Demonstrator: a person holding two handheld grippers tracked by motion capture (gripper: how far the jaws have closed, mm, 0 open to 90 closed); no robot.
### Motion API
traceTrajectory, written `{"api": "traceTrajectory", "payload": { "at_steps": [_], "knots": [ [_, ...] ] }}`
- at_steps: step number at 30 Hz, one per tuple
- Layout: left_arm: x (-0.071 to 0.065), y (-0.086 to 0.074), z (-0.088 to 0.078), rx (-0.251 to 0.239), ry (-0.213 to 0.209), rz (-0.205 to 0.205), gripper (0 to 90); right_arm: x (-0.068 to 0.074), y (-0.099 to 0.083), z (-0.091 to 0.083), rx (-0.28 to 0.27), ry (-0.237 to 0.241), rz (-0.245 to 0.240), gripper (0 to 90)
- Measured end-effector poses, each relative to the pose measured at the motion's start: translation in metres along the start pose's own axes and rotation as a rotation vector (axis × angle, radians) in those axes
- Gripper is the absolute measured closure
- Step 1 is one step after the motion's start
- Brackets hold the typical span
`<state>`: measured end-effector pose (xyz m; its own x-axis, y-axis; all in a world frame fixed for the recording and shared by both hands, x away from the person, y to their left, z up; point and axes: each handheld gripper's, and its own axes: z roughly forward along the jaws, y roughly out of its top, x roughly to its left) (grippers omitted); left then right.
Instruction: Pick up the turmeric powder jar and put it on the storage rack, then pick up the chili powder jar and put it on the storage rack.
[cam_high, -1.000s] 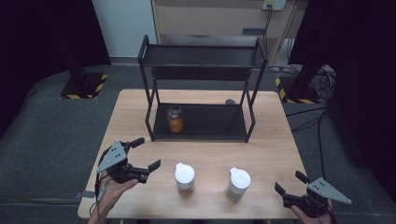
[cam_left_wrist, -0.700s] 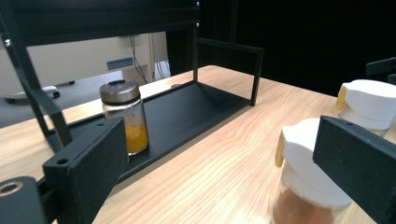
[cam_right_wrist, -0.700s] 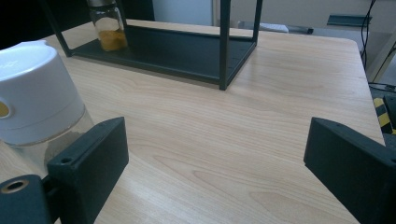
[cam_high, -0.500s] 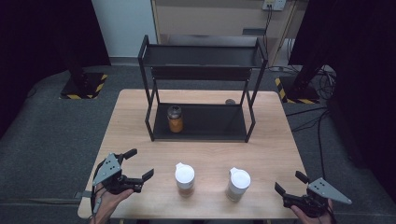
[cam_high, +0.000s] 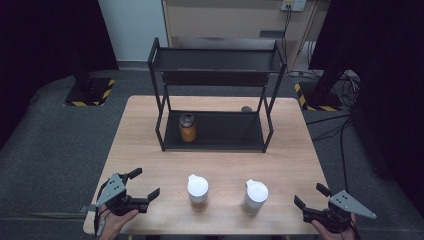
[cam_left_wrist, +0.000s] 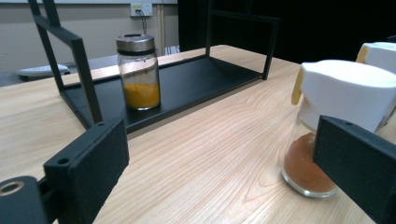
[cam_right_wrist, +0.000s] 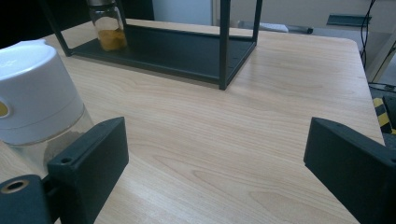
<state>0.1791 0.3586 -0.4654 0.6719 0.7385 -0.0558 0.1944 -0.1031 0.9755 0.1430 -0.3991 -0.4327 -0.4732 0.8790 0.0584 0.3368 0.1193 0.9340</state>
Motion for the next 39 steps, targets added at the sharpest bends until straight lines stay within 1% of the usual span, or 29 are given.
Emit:
{"api": "traceTrajectory", "payload": {
  "at_steps": [2, 7, 9, 15, 20, 24, 26, 39],
  "knots": [
    [0.000, -0.002, -0.001, 0.005, 0.012, 0.010, 3.1, 0.000, 0.000, 0.000, 0.000, 0.000, -0.001, 6.7],
    [0.002, -0.006, -0.002, 0.011, 0.020, 0.007, 3.1, 0.000, 0.000, 0.000, 0.000, 0.001, -0.001, 6.7],
    [0.003, -0.008, -0.002, 0.008, 0.020, 0.004, 3.0, 0.000, 0.000, 0.000, 0.001, 0.001, -0.001, 6.8],
    [0.005, -0.009, -0.003, 0.010, 0.019, 0.018, 2.2, 0.000, 0.000, 0.000, 0.002, 0.002, -0.002, 6.8],
    [0.006, -0.009, -0.003, 0.014, 0.008, 0.024, 1.8, 0.000, 0.000, 0.000, 0.002, 0.003, -0.003, 6.8],
    [0.008, -0.010, -0.002, 0.013, -0.012, 0.024, 1.8, 0.000, 0.000, 0.001, 0.003, 0.005, -0.005, 6.8],
    [0.009, -0.010, -0.002, 0.015, -0.019, 0.032, 1.8, 0.000, 0.000, 0.001, 0.003, 0.005, -0.006, 6.8],
    [0.010, -0.010, -0.001, 0.014, -0.046, 0.037, 1.9, 0.000, 0.000, 0.000, -0.002, 0.007, -0.002, 6.9]
  ]
}}
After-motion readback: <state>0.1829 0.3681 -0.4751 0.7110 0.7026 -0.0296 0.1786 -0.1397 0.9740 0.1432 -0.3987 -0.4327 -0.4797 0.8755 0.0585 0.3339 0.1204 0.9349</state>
